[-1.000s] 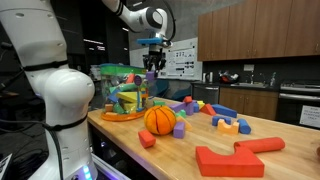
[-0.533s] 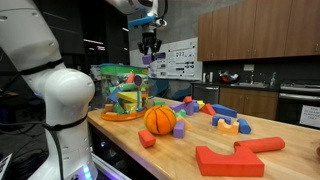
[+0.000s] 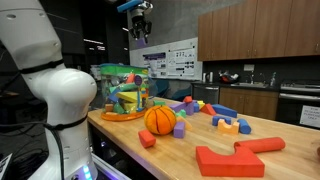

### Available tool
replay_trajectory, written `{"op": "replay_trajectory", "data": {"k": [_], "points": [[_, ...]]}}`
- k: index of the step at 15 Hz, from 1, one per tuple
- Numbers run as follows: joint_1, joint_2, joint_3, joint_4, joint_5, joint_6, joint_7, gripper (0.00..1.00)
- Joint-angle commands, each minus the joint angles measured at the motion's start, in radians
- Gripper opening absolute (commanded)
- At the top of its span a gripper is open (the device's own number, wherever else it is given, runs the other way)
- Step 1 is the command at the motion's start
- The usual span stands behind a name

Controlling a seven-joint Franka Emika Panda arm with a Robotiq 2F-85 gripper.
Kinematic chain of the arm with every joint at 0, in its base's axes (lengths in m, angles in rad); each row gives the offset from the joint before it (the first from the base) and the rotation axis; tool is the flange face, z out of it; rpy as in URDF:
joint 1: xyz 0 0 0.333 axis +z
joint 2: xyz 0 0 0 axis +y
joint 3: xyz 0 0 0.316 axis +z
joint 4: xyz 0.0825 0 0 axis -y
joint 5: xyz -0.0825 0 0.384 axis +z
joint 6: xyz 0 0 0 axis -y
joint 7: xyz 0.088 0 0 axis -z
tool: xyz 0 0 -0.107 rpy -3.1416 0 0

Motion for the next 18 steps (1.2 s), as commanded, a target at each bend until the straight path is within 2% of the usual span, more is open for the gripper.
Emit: {"op": "replay_trajectory", "data": {"k": [1, 7, 13, 15, 16, 17, 18], "points": [[0.038, 0.093, 0.044, 0.139, -0.065, -0.056, 0.011, 0.16], [0.107, 0.247, 0.115, 0.247, -0.121, -0.033, -0.014, 0.16], [0.143, 0.388, 0.117, 0.317, -0.098, 0.009, -0.032, 0.16], [0.139, 0.412, 0.109, 0.316, -0.093, 0.015, -0.023, 0.66], [0.137, 0.419, 0.104, 0.310, -0.094, 0.016, -0.015, 0.67], [0.143, 0.399, 0.107, 0.289, -0.099, 0.017, -0.015, 0.45], [0.142, 0.409, 0.104, 0.289, -0.098, 0.018, -0.015, 0.52]]}}
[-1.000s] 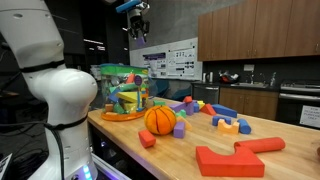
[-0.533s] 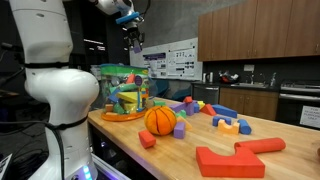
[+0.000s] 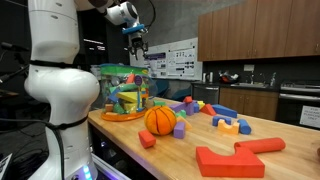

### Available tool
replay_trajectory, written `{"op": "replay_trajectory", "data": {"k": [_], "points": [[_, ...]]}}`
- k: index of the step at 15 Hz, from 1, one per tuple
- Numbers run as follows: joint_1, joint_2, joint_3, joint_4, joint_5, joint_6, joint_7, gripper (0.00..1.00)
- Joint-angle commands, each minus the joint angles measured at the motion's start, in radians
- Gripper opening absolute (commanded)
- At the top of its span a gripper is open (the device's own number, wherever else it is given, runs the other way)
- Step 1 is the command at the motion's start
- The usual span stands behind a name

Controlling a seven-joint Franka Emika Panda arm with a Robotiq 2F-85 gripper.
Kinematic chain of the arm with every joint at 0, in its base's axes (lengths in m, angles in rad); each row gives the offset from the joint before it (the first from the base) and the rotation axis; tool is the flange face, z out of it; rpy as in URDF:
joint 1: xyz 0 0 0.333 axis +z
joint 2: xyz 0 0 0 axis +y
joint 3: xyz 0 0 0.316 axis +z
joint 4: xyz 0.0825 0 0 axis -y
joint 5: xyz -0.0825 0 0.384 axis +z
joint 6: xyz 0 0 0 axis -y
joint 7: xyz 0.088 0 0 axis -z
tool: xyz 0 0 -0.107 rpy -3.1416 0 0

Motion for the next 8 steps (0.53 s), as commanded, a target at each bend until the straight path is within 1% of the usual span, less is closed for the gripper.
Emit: {"op": "replay_trajectory", "data": {"k": [1, 2, 3, 8], "points": [[0.009, 0.009, -0.011, 0.007, 0.000, -0.003, 0.000, 0.58], [0.008, 0.012, -0.013, 0.009, 0.000, -0.003, 0.000, 0.66], [0.008, 0.013, -0.013, 0.010, 0.000, -0.003, 0.000, 0.67], [0.009, 0.013, -0.013, 0.017, 0.000, -0.004, 0.000, 0.67]]}}
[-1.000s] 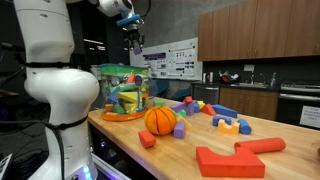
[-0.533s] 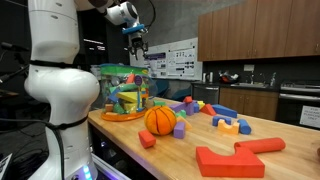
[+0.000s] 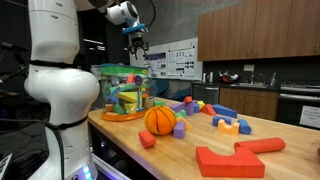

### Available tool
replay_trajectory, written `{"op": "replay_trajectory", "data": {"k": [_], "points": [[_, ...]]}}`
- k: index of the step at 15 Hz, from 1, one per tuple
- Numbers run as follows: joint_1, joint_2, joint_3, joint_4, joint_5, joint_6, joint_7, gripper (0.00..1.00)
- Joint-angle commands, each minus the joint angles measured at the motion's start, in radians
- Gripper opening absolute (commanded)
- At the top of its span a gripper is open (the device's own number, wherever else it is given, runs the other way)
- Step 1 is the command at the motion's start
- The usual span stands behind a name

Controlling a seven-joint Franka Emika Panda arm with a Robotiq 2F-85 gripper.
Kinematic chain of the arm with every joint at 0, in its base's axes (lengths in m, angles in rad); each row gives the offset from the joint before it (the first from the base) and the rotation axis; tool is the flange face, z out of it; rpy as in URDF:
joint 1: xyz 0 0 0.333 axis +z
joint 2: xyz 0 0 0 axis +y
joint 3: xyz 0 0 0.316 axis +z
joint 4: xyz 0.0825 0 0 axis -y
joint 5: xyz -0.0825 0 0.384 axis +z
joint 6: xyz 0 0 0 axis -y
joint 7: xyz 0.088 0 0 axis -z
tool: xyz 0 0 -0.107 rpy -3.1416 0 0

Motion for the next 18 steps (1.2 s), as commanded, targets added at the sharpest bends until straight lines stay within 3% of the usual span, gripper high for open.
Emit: {"op": "replay_trajectory", "data": {"k": [1, 2, 3, 7, 18], "points": [[0.009, 0.003, -0.008, 0.006, 0.000, -0.005, 0.000, 0.67], [0.009, 0.003, -0.008, 0.006, 0.000, -0.005, 0.000, 0.67], [0.006, -0.003, -0.011, 0.000, 0.017, 0.004, 0.005, 0.92], [-0.017, -0.029, -0.037, 0.003, 0.028, 0.039, 0.032, 1.00], [-0.155, -0.157, -0.192, -0.156, 0.123, 0.164, 0.107, 1.00]]}}
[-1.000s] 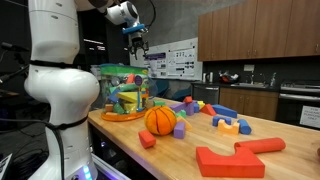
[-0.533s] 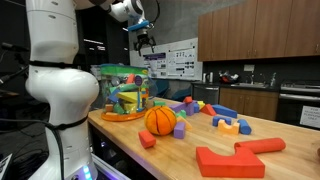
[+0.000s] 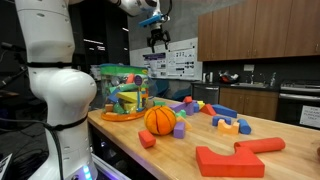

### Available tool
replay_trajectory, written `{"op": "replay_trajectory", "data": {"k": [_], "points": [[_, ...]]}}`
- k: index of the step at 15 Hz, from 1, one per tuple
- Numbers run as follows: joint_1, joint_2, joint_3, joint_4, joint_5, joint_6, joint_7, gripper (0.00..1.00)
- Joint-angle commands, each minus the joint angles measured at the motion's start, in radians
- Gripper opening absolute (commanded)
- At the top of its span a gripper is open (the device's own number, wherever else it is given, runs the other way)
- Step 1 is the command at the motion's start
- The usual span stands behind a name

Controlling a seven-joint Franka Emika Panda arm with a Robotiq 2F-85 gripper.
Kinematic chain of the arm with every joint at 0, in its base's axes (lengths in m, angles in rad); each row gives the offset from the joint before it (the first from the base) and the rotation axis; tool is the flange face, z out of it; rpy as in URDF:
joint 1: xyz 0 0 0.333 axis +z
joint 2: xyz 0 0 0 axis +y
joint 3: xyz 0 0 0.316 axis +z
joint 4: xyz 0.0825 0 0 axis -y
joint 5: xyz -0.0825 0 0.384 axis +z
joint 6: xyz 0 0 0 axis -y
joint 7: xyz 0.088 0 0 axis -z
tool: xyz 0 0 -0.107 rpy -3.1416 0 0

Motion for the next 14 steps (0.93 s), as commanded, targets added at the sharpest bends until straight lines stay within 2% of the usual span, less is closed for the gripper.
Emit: {"op": "replay_trajectory", "data": {"k": [1, 6, 14], "points": [[-0.036, -0.055, -0.042, -0.115, 0.060, 0.070, 0.031, 1.00], [-0.086, -0.093, -0.102, -0.260, 0.113, 0.186, 0.038, 1.00], [-0.132, -0.114, -0.153, -0.439, 0.100, 0.408, 0.035, 1.00]]}}
